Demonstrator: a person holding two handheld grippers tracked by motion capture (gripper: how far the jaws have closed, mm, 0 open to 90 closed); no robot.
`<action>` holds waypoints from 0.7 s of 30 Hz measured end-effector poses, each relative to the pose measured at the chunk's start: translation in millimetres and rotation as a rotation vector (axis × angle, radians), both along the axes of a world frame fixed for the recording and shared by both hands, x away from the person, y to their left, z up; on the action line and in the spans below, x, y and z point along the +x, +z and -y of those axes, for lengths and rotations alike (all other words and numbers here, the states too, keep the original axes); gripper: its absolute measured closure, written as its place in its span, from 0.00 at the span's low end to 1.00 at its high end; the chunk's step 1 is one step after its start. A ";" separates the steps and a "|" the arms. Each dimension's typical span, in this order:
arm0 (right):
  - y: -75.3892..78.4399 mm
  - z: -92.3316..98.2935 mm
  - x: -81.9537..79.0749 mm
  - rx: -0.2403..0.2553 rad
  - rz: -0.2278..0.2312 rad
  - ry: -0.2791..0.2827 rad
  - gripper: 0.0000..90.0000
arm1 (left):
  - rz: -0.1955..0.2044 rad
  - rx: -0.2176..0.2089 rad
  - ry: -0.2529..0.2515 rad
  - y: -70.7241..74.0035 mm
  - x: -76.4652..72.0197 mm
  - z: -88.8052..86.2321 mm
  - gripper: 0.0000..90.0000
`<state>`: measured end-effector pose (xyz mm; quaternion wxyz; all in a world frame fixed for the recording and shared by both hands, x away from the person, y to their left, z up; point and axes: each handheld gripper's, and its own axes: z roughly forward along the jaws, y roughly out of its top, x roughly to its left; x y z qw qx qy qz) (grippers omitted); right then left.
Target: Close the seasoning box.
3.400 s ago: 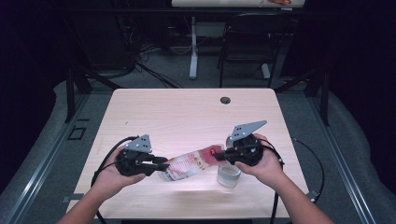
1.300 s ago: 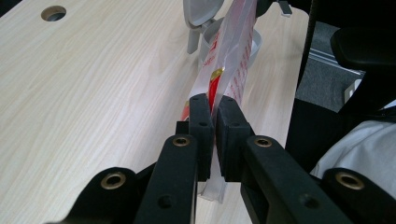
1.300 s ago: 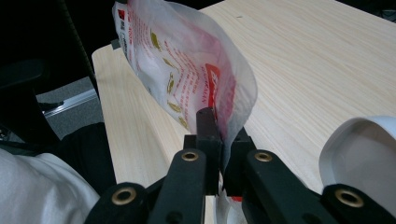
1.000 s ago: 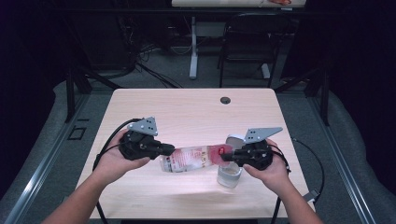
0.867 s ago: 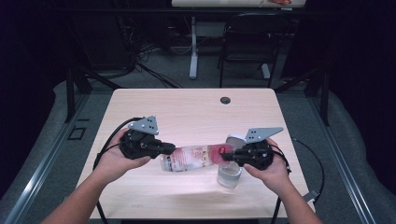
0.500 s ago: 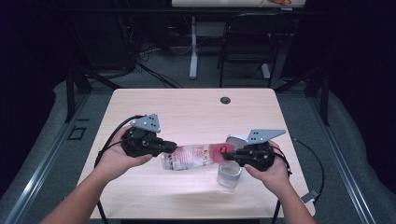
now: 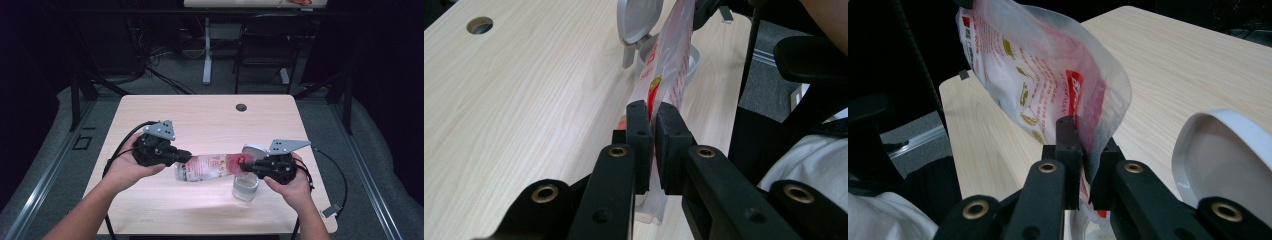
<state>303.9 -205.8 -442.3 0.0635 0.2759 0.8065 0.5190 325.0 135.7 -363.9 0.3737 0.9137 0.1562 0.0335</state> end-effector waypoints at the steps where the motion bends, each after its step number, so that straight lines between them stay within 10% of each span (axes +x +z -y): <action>1: -0.4 0.6 0.1 0.001 -0.001 0.003 0.96 | 0.001 0.000 0.002 0.5 0.2 0.6 0.96; 21: -3.9 3.8 2.0 0.046 -0.031 -0.028 0.95 | -0.007 0.012 -0.005 6.4 7.2 5.4 0.96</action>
